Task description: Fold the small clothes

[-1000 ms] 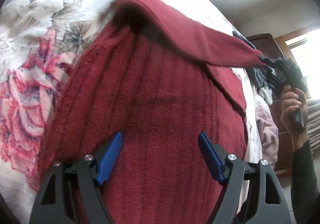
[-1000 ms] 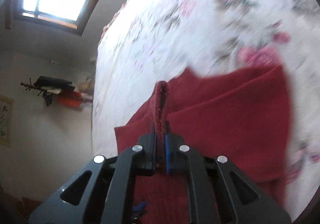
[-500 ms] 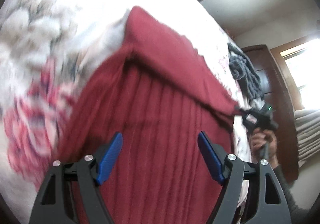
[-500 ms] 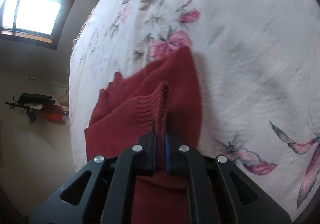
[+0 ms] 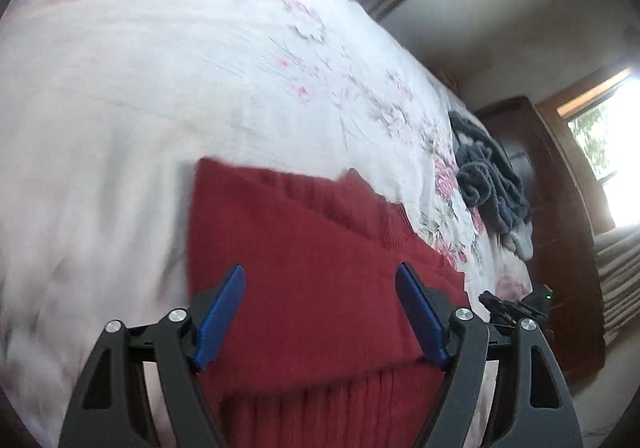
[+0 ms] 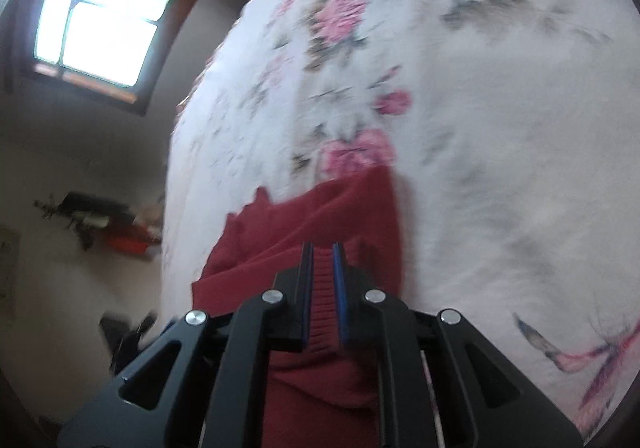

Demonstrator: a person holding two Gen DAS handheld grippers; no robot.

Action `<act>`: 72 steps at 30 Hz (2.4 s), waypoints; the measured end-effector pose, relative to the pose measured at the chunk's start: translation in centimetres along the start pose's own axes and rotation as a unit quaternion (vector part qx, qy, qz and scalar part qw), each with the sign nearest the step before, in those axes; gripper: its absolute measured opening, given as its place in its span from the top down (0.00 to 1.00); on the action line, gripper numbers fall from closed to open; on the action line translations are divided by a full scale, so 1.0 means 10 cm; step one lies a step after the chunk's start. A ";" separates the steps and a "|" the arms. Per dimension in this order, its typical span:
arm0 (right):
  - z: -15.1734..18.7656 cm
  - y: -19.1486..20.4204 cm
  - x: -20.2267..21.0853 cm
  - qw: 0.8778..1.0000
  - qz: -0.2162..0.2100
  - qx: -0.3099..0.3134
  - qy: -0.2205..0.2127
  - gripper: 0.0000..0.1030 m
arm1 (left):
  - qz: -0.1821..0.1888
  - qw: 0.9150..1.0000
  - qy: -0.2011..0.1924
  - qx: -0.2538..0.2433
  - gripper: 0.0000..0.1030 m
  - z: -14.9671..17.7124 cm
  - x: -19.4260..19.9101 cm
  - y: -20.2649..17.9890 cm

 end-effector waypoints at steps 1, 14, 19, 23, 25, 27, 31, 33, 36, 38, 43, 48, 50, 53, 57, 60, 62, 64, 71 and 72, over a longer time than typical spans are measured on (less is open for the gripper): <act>0.01 0.01 -0.08 1.000 -0.011 0.003 0.017 0.90 | -0.012 1.000 0.011 0.000 0.24 -0.07 -0.15 0.01; 0.40 -0.01 -0.44 0.995 -0.009 0.030 0.090 0.95 | 0.018 0.995 0.089 -0.048 0.35 0.33 -0.24 0.00; 0.50 -0.05 -0.51 0.996 0.030 0.026 0.082 0.93 | 0.006 0.996 0.088 -0.026 0.51 0.45 -0.20 0.15; 0.76 0.24 -0.55 0.993 -0.007 0.054 0.102 0.86 | 0.018 0.993 0.100 -0.060 0.41 0.66 -0.12 0.05; 0.87 0.11 -0.75 0.989 0.039 0.051 0.130 0.92 | -0.014 0.990 0.127 -0.058 0.43 0.76 -0.26 0.17; 0.90 0.01 -0.79 0.990 0.055 0.039 0.124 1.00 | -0.016 0.992 0.118 -0.040 0.47 0.76 -0.16 0.21; 1.08 0.24 -0.40 0.992 0.031 0.036 0.115 0.60 | 0.010 0.994 0.099 -0.050 0.26 0.98 0.46 0.08; 1.39 0.26 -0.13 0.990 0.022 0.040 0.133 0.58 | 0.019 0.993 0.110 -0.046 0.24 1.20 0.71 0.12; 1.88 0.07 0.31 0.986 0.035 0.016 0.163 0.57 | 0.010 0.990 0.137 -0.020 0.24 1.69 1.08 0.42; 2.21 -0.10 0.61 0.984 0.044 -0.008 0.170 0.55 | 0.013 0.989 0.149 0.019 0.24 2.09 1.32 0.65; 2.97 -0.47 1.27 0.981 0.064 -0.064 0.172 0.50 | 0.003 0.981 0.180 0.077 0.24 2.86 1.66 1.09; 3.38 -0.71 1.48 0.976 0.050 -0.117 0.174 0.49 | 0.018 0.974 0.207 0.090 0.24 3.30 1.67 1.18; 3.44 -0.70 1.48 0.976 0.044 -0.119 0.177 0.49 | 0.026 0.970 0.215 0.106 0.24 3.41 1.65 1.20; 3.48 -0.69 1.47 0.975 0.039 -0.117 0.185 0.49 | 0.036 0.968 0.226 0.106 0.24 3.51 1.66 1.16; 3.55 -0.56 1.36 0.971 0.044 -0.094 0.217 0.49 | 0.045 0.963 0.244 0.104 0.24 3.63 1.59 1.02; 3.57 -0.53 1.30 0.968 0.054 -0.091 0.228 0.48 | 0.045 0.962 0.244 0.118 0.24 3.61 1.55 1.04; 3.59 -0.52 1.26 0.965 0.054 -0.091 0.239 0.46 | 0.054 0.959 0.245 0.128 0.23 3.61 1.54 1.03; 3.62 -0.47 1.19 0.962 0.058 -0.082 0.252 0.46 | 0.069 0.959 0.248 0.121 0.23 3.60 1.51 0.94; 3.64 -0.60 1.24 0.964 0.052 -0.106 0.240 0.46 | 0.072 0.954 0.247 0.151 0.25 3.62 1.39 1.00; 3.65 -0.59 1.25 0.964 0.051 -0.105 0.238 0.48 | 0.073 0.955 0.244 0.153 0.25 3.62 1.40 1.00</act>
Point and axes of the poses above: each gripper's, at about its wrist camera, not at the fingertips, and x roughly against the way its jaws point, y to its left, z to its underside, the point moved 2 cm from there along -x, roughly the way its jaws point, and after that the axes turned 4 degrees about -z, right-handed, at the moved point
